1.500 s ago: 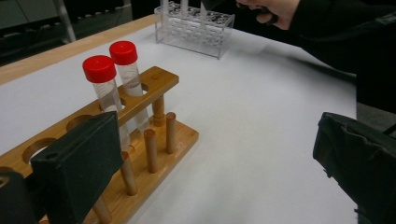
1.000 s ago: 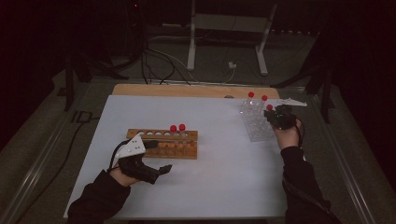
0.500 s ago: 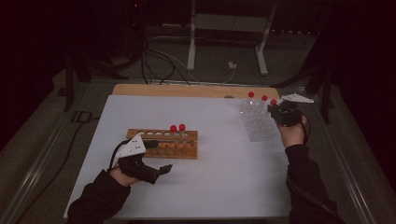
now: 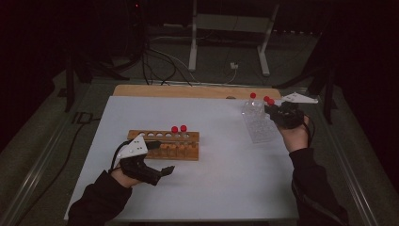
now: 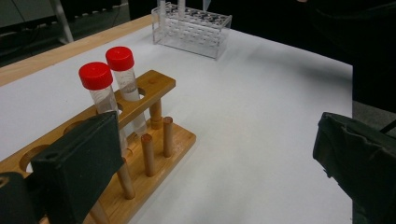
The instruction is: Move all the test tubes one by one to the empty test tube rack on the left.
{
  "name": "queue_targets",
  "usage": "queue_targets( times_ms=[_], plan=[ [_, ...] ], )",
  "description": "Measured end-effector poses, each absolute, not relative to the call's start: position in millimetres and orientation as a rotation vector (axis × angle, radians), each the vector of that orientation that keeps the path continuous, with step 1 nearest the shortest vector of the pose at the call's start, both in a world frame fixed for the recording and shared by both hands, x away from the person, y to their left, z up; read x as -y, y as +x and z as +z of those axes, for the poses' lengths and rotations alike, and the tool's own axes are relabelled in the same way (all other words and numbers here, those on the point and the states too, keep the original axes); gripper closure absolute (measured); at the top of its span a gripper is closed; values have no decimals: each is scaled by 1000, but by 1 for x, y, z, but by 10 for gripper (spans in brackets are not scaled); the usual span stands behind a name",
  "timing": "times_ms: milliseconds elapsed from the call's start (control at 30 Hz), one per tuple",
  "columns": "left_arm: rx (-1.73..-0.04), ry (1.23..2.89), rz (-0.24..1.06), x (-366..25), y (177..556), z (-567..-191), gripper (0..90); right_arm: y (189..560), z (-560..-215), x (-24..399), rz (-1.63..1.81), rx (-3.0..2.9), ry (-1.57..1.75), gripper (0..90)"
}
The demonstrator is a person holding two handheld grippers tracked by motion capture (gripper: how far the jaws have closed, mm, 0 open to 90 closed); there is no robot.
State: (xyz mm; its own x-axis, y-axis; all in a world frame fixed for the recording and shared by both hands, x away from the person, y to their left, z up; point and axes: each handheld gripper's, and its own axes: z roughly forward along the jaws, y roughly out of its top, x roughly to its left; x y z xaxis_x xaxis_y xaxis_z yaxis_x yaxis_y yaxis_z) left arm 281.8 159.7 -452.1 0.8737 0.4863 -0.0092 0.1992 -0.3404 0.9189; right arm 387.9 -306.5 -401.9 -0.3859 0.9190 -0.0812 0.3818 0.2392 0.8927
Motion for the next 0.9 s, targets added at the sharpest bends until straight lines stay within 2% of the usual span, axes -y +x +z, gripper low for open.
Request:
queue_targets(
  times_ms=[900],
  plan=[
    [-465,1966,298,-142,283,-448,21,314,-431,235,1191,-2190,892,752]
  ],
)
